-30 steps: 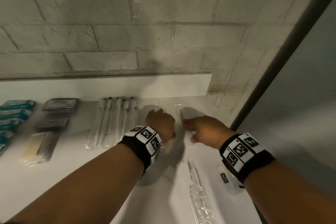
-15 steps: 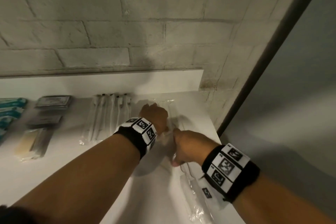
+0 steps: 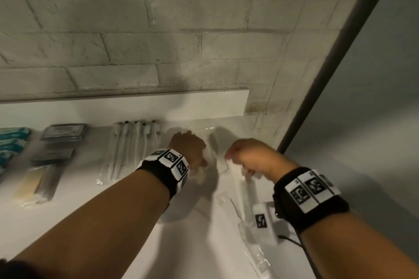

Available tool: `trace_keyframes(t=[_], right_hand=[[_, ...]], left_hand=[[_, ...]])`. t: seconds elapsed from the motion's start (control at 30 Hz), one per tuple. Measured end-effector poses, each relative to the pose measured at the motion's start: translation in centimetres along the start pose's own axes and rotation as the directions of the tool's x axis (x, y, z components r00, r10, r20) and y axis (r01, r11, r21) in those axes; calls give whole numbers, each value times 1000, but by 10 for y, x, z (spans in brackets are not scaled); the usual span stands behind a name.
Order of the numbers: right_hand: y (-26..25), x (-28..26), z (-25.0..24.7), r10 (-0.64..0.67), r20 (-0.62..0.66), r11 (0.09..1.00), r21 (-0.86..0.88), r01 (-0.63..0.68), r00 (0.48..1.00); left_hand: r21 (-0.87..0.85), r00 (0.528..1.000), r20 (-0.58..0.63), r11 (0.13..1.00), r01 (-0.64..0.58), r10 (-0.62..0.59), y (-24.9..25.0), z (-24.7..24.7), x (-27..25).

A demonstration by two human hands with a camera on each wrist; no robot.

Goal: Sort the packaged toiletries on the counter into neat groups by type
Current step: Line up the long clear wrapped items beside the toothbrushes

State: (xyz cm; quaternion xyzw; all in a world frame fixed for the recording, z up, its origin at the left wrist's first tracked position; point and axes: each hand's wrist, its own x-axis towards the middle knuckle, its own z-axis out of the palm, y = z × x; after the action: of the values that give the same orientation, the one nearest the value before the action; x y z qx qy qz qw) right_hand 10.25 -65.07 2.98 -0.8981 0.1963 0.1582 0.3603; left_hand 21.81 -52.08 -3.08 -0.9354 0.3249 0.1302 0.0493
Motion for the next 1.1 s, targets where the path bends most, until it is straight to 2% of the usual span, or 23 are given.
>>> trace_keyframes(t=[0.07, 0.13, 0.2, 0.23, 0.33, 0.47, 0.53, 0.6, 0.67, 0.73, 0.83, 0.9, 1.1], right_hand=[[6, 9, -20, 58, -193, 977, 215, -16, 980], [13, 18, -36, 162, -378, 901, 433, 19, 911], [23, 26, -43, 236, -475, 833, 548, 75, 848], [27, 30, -41, 248, -485, 830, 553, 74, 839], [37, 37, -22, 222, -433, 911, 412, -28, 874], [43, 40, 5, 245, -180, 961, 179, -213, 953], [43, 42, 7, 193, -105, 961, -179, -210, 976], [41, 45, 3, 72, -157, 876, -463, -138, 985], [37, 48, -1, -66, -185, 857, -514, -39, 980], [35, 51, -3, -138, -82, 818, -571, 67, 987], [37, 57, 0, -125, 57, 781, -611, 134, 990], [42, 62, 2, -124, 44, 799, -588, 126, 991], [50, 71, 7, -110, 45, 823, -555, 116, 993]], left_hand=[[-33, 1000, -3, 999, 8, -9, -2, -1, 0], [-70, 1000, -4, 997, 20, -20, -3, -2, 1], [-84, 1000, -10, 996, 23, -24, -3, -3, 1], [-81, 1000, -12, 997, 21, -22, -3, -3, 1], [-66, 1000, -9, 998, 17, -18, -3, -2, 0], [-26, 1000, -14, 1000, -8, 7, -2, -2, -1], [0, 1000, -21, 1000, -21, 21, -2, -1, -1], [0, 998, -51, 1000, -27, 27, -1, 0, -2], [4, 991, -129, 999, -47, 47, 2, -1, -3], [19, 981, -177, 997, -73, 76, 10, -2, -3], [58, 994, -78, 996, -73, 77, 25, 2, -1], [74, 998, -15, 995, -61, 62, 30, 4, 2], [43, 998, -3, 998, -56, 56, 30, 1, 6]])
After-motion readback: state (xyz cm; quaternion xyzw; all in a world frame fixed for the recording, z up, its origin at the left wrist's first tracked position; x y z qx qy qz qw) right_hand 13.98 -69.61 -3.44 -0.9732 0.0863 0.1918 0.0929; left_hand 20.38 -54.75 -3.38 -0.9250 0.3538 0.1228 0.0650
